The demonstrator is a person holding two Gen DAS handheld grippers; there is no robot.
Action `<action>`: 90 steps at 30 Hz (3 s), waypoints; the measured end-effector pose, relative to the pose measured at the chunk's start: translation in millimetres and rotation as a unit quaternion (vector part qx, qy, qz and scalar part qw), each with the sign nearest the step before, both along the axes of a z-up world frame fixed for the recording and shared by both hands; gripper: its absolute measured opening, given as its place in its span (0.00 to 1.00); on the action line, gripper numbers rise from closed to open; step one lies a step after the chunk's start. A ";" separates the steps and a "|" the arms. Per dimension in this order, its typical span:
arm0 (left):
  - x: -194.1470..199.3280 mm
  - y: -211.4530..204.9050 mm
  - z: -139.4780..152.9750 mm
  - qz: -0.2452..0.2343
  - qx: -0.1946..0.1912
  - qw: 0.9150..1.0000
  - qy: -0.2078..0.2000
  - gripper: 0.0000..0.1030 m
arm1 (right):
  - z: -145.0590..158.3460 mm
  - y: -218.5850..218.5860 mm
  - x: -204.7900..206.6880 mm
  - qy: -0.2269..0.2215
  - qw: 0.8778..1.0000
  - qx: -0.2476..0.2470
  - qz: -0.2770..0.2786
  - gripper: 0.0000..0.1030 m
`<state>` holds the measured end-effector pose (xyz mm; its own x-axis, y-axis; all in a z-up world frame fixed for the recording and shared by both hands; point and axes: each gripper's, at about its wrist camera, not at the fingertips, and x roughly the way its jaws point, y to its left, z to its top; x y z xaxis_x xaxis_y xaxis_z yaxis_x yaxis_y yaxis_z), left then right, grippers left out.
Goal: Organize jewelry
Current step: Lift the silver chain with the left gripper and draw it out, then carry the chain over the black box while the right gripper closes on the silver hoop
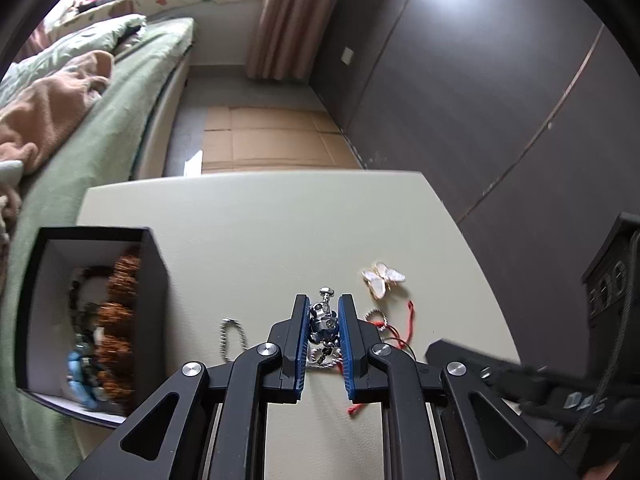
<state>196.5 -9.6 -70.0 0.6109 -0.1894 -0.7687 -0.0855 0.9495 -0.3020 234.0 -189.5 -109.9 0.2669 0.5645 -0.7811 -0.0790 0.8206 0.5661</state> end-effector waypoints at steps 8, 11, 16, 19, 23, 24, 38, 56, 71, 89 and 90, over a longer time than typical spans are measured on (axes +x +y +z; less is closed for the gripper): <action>-12.0 24.7 21.4 0.023 -0.012 0.999 -0.032 0.15 | -12.9 28.0 0.5 0.004 0.999 -0.013 0.031 0.29; -15.3 33.9 25.7 0.029 -0.017 0.999 -0.039 0.15 | -13.4 41.1 -0.5 -0.013 0.998 -0.048 0.046 0.26; -17.6 46.1 31.1 0.035 -0.023 0.998 -0.047 0.15 | -16.2 54.5 -2.3 -0.025 0.994 -0.089 0.067 0.22; -19.9 50.8 35.9 0.038 -0.025 0.997 -0.054 0.15 | -21.4 58.7 -2.0 -0.023 0.991 -0.107 0.073 0.20; -22.6 58.2 39.0 0.043 -0.033 0.997 -0.058 0.15 | -26.2 61.6 -0.5 -0.029 0.988 -0.132 0.073 0.15; -22.8 59.2 39.2 0.044 -0.034 0.997 -0.058 0.15 | -26.6 62.4 -1.0 -0.031 0.987 -0.137 0.074 0.15; -55.6 66.3 89.8 0.053 -0.055 0.988 -0.132 0.15 | 4.3 47.6 -15.1 -0.068 0.993 -0.078 0.057 0.05; -82.0 66.1 206.5 0.048 -0.009 0.972 -0.228 0.15 | 45.3 43.1 -15.6 -0.112 0.993 0.001 0.039 0.05; -110.8 62.6 306.8 0.056 0.094 0.950 -0.291 0.15 | 40.8 50.7 -15.3 -0.108 0.993 0.009 0.051 0.05; -97.4 94.8 282.2 0.089 0.087 0.955 -0.270 0.15 | 33.8 61.2 -19.3 -0.102 0.992 0.004 0.077 0.05; -97.0 95.1 279.8 0.089 0.087 0.955 -0.269 0.15 | 32.0 64.1 -18.8 -0.099 0.992 0.003 0.081 0.05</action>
